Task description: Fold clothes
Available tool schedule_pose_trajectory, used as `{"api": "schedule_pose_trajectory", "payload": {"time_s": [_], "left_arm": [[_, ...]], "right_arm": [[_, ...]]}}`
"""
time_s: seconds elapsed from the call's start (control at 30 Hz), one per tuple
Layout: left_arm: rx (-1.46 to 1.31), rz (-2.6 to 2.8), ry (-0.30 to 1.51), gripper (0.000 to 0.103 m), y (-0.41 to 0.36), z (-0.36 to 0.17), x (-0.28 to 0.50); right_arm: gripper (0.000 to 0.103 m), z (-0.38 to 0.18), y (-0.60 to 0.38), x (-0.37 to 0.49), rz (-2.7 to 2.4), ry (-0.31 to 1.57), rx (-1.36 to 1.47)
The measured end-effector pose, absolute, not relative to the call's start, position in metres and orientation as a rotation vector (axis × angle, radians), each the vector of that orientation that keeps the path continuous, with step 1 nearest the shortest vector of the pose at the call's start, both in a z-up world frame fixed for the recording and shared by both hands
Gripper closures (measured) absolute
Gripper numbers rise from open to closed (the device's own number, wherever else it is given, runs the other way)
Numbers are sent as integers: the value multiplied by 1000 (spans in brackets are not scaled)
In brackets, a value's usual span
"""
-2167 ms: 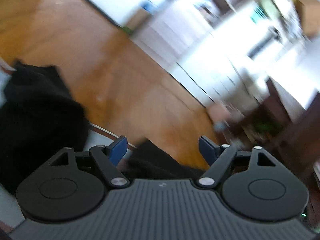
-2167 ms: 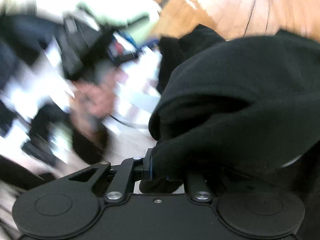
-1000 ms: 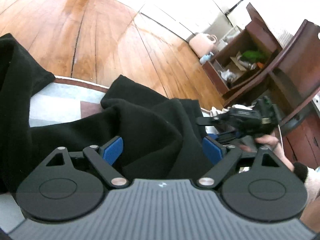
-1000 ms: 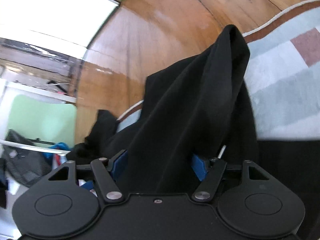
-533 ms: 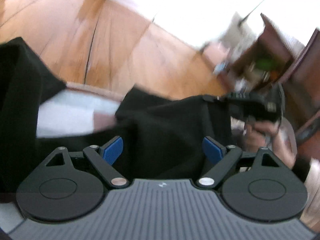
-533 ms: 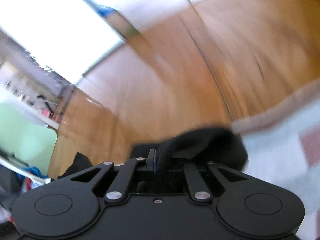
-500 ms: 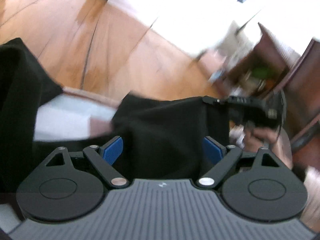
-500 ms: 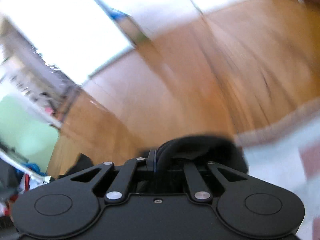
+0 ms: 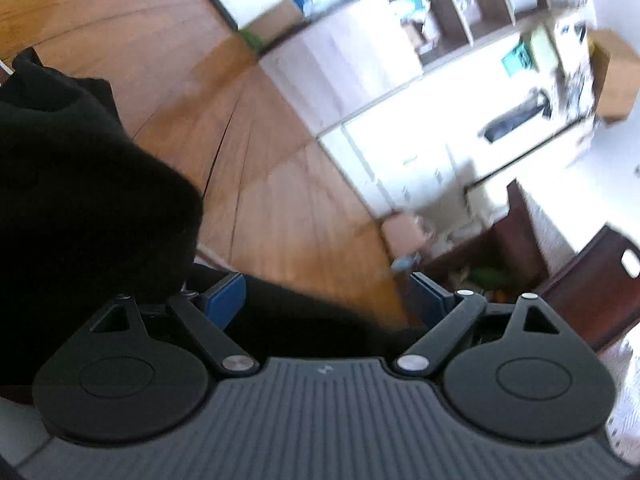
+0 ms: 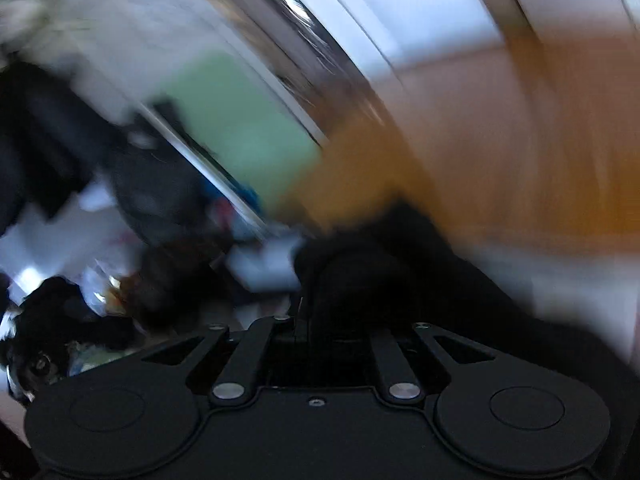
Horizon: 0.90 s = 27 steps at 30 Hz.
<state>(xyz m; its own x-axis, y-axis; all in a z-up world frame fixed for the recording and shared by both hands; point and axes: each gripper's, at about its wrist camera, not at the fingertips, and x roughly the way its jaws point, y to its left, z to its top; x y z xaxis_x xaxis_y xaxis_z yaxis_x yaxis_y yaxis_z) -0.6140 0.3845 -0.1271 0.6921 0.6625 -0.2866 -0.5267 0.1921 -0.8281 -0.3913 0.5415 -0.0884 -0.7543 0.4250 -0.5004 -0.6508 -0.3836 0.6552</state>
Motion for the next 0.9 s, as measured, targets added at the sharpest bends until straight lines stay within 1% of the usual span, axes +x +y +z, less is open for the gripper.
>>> {"api": "schedule_pose_trajectory", "payload": {"time_s": [0.07,0.13,0.2,0.3,0.47,0.63,0.67,0.7,0.73,0.77,0.83,0.9], "left_arm": [[-1085,813,-103,15,387,-126,-605],[-1060,778,-61,15,388,-123,-593],[-996,747,2,15,386,-116,-578],[-882,697,106,16,379,-105,-551],[-703,629,284,16,365,-94,-508],[-670,629,456,17,369,-103,-480],[-688,598,497,18,371,-107,-477],[-697,575,554,23,373,-110,-471],[-677,589,619,37,375,-112,-462],[-639,611,680,43,376,-113,-452],[-572,612,778,44,380,-113,-437],[-469,626,867,43,383,-105,-421]], "right_arm": [[95,-121,526,-391,2080,1252,-461],[95,-140,510,-398,2084,1248,-552],[95,-149,498,-400,2090,1247,-571],[95,-156,494,-400,2096,1252,-569],[95,-157,493,-403,2112,1192,-622],[95,-157,486,-400,2125,1139,-640],[95,-158,485,-398,2127,1131,-642],[95,-158,483,-396,2128,1123,-644],[95,-159,482,-396,2130,1107,-660],[95,-159,480,-396,2131,1091,-676],[95,-158,478,-399,2127,1019,-712],[95,-157,478,-399,2121,997,-706]]}}
